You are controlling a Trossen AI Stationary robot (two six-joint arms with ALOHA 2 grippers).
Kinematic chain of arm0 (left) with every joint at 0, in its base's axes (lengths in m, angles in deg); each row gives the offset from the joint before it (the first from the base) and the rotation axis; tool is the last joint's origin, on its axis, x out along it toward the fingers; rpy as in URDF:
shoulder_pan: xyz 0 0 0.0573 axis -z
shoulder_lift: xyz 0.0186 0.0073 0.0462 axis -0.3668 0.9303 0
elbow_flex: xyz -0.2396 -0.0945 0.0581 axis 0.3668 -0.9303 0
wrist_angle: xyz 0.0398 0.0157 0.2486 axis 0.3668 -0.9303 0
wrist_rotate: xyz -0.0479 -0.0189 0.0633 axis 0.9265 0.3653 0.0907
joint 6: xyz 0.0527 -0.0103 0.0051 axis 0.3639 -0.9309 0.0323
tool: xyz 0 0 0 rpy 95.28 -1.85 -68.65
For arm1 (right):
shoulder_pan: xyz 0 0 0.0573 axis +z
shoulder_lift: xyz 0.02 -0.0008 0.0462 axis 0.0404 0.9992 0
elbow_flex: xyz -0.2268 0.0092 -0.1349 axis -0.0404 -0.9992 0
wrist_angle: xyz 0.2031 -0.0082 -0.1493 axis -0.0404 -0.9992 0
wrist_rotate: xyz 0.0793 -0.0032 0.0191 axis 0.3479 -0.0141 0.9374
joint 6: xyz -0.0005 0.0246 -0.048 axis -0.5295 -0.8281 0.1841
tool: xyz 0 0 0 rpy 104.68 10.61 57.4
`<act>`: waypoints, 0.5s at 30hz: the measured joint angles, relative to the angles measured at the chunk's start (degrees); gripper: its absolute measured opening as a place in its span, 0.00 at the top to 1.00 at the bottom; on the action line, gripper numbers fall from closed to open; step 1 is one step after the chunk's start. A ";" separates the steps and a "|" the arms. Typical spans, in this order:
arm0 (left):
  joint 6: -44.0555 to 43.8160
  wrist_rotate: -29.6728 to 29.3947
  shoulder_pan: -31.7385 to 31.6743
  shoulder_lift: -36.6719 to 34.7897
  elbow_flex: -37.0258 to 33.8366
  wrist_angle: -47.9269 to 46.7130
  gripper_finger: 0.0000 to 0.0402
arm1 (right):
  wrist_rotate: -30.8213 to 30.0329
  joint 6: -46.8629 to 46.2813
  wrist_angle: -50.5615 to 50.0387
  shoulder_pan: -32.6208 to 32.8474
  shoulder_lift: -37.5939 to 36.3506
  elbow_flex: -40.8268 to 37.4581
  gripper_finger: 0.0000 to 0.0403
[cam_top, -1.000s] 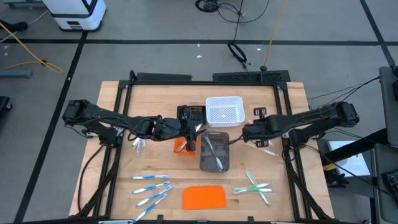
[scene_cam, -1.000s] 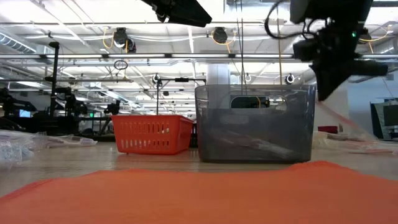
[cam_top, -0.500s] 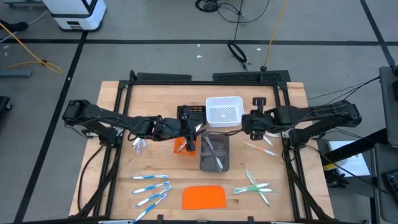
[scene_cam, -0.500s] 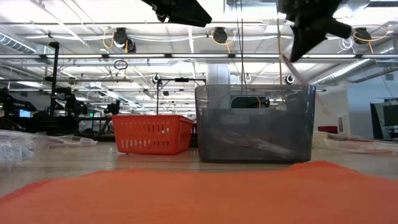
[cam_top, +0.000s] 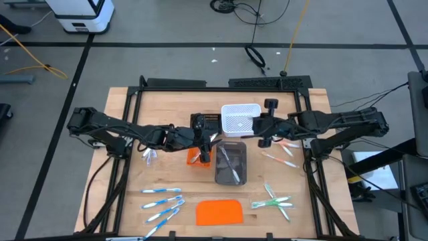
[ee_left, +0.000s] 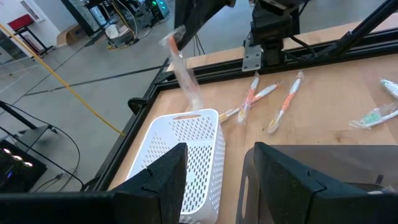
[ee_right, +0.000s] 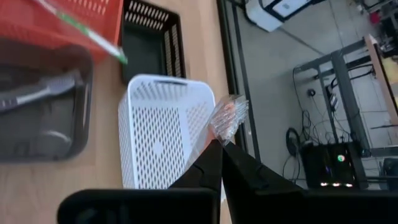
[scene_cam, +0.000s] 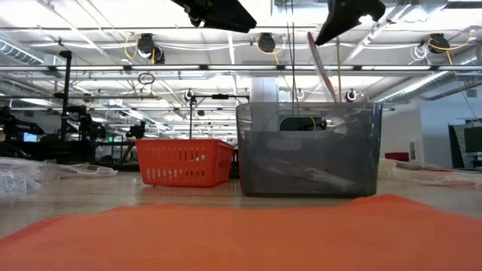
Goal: Pick & Place Toothbrushes
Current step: Put the orange toothbrush into the white bin
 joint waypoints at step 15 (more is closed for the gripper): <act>0.00 0.00 -0.01 0.00 0.00 0.00 0.53 | 0.43 -0.66 2.01 -2.45 0.02 0.00 1.00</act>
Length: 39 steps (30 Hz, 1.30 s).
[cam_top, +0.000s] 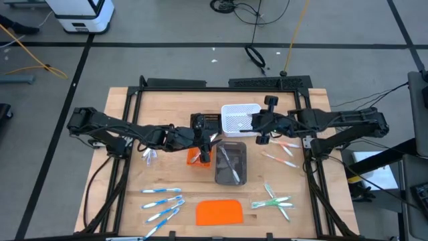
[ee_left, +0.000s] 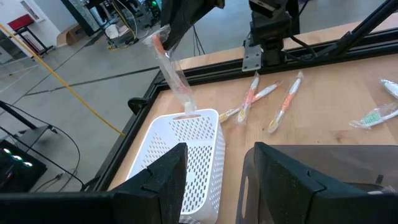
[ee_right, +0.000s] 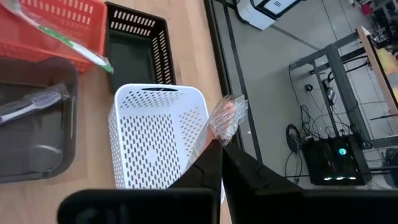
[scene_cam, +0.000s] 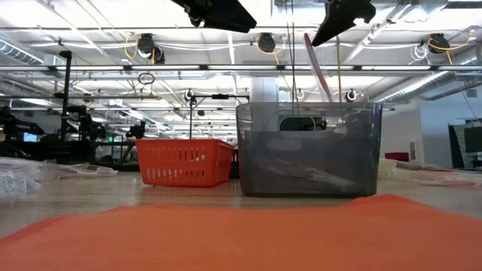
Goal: Pick & Place Toothbrushes
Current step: Put the orange toothbrush into the white bin
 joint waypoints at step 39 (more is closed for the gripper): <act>-0.02 0.00 0.00 0.00 0.00 -0.02 0.53 | 30.96 -1.42 11.45 -24.31 5.41 -10.80 1.00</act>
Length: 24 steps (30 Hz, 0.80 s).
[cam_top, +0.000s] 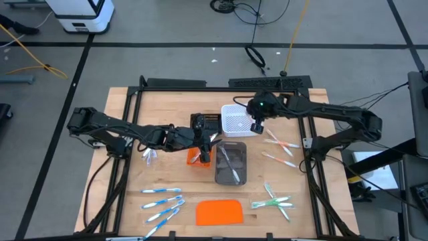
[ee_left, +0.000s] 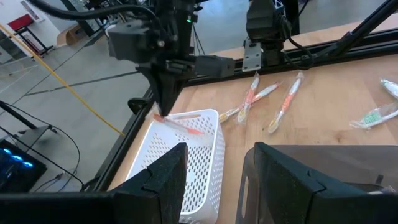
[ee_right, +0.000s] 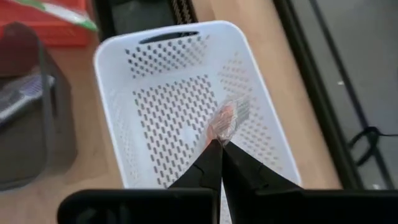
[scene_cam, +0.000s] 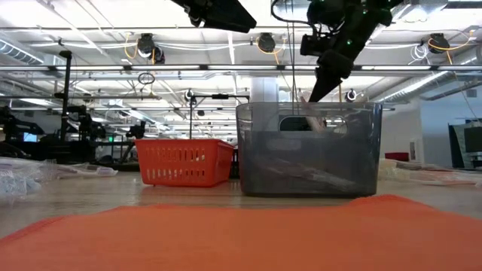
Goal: Pick & Place Toothbrushes
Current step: Put the orange toothbrush into the white bin
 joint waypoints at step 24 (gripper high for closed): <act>0.00 0.00 0.00 0.00 0.00 -0.03 0.53 | 1.87 1.56 2.38 -0.14 2.00 0.00 0.86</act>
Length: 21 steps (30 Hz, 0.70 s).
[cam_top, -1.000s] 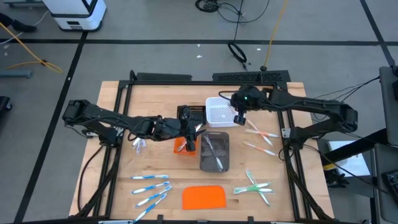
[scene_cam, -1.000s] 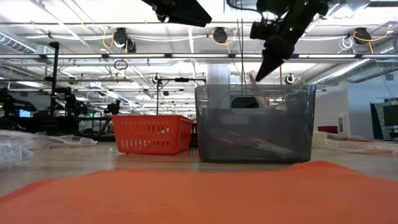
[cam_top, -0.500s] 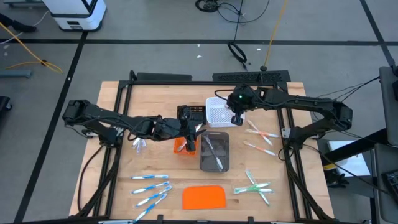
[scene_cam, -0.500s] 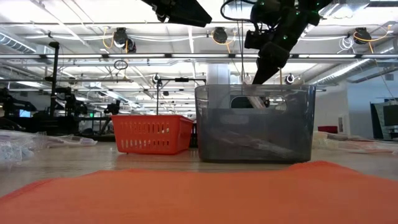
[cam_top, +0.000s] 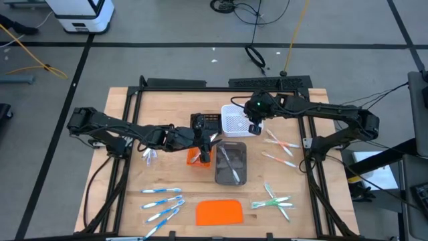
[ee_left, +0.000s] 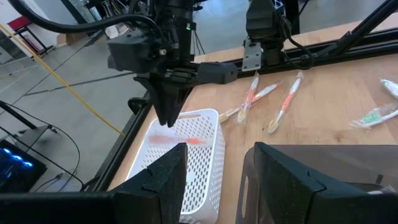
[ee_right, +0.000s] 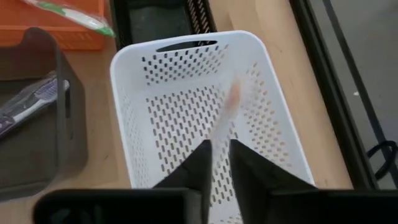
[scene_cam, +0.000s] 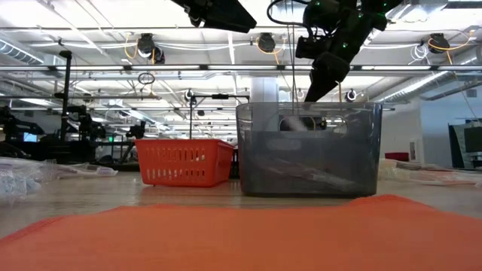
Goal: Pick & Place Toothbrushes
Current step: Put the orange toothbrush into the white bin, then put the violet toothbrush into the transparent bin
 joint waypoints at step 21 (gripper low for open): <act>-6.42 -2.08 0.02 0.00 0.02 -10.25 0.53 | 0.26 -1.59 0.82 0.09 0.00 0.00 0.65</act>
